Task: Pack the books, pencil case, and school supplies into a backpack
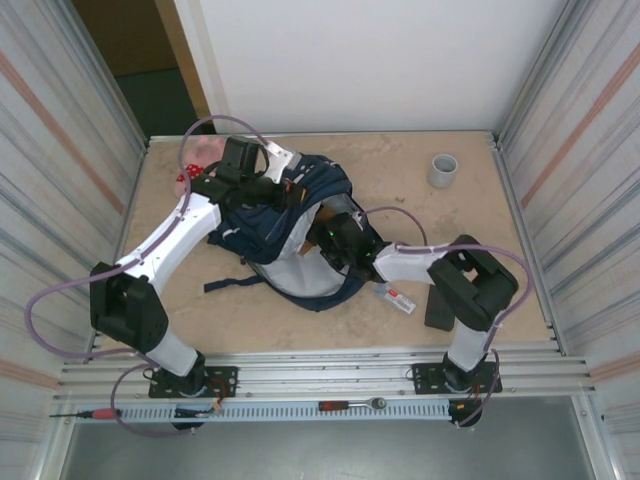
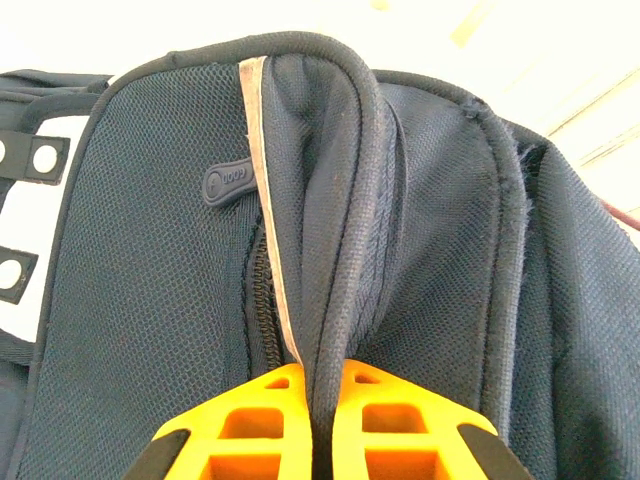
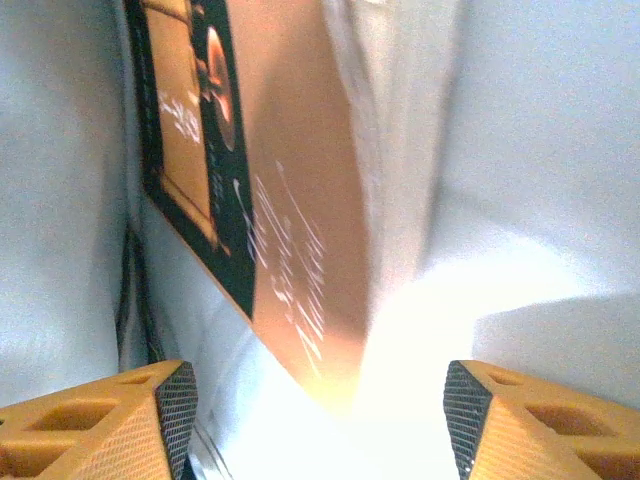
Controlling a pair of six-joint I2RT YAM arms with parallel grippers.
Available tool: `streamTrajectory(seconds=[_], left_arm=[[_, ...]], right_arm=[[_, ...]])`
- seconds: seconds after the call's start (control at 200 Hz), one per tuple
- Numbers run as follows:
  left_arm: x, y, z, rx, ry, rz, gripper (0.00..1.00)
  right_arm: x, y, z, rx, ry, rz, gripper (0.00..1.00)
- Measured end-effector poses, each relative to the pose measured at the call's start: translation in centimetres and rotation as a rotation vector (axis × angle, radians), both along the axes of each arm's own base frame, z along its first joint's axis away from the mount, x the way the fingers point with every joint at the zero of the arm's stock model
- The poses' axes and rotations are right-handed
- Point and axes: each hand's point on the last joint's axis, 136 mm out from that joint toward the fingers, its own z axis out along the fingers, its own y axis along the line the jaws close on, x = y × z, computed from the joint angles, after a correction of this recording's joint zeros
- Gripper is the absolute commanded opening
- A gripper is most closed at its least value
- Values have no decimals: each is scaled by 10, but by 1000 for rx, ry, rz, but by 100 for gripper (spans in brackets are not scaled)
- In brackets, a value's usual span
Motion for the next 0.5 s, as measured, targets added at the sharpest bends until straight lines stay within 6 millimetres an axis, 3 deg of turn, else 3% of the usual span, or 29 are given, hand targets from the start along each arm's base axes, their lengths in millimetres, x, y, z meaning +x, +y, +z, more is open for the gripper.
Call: streamTrajectory(seconds=[0.19,0.336,0.496], left_arm=[[-1,2,-10,18,-8,-6,0],[-5,-2,-23,65,-32,-27,0],[-23,-24,-46,146,-60,-104,0]], right_arm=[[-37,-25,24,-56,-10,32,67],[-59,-56,76,-132,-115,21,67],[-75,-98,124,-220,-243,-5,66]])
